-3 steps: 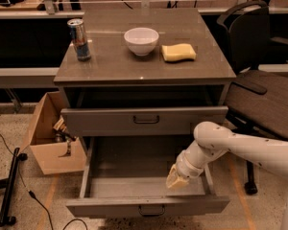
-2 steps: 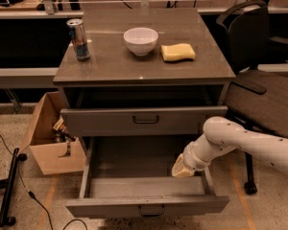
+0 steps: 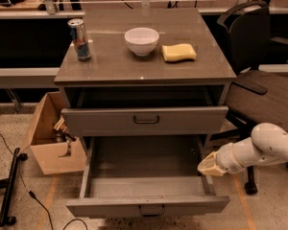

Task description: Open middle drawer

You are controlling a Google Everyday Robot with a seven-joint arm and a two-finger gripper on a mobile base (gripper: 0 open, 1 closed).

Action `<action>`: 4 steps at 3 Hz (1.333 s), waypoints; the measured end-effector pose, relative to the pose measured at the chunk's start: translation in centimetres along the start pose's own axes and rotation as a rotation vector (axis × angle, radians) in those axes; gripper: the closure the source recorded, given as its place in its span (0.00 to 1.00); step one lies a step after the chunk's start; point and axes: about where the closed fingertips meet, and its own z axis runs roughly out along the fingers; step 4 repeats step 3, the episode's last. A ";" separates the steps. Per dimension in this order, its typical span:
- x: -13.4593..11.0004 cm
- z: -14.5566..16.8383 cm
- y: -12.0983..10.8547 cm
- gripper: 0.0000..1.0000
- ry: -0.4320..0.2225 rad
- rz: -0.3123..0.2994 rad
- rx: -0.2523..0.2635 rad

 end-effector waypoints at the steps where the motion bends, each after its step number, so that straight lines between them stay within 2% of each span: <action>1: 2.9 -5.1 0.7 1.00 -0.070 0.098 0.085; 2: 5.2 -11.3 2.0 1.00 -0.111 0.162 0.216; 3: 6.3 -12.2 2.6 0.83 -0.114 0.184 0.235; 4: 6.3 -12.2 2.6 0.83 -0.114 0.184 0.235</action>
Offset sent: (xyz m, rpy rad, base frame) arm -0.0876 -0.1917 0.1172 0.0777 -0.2106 -0.4803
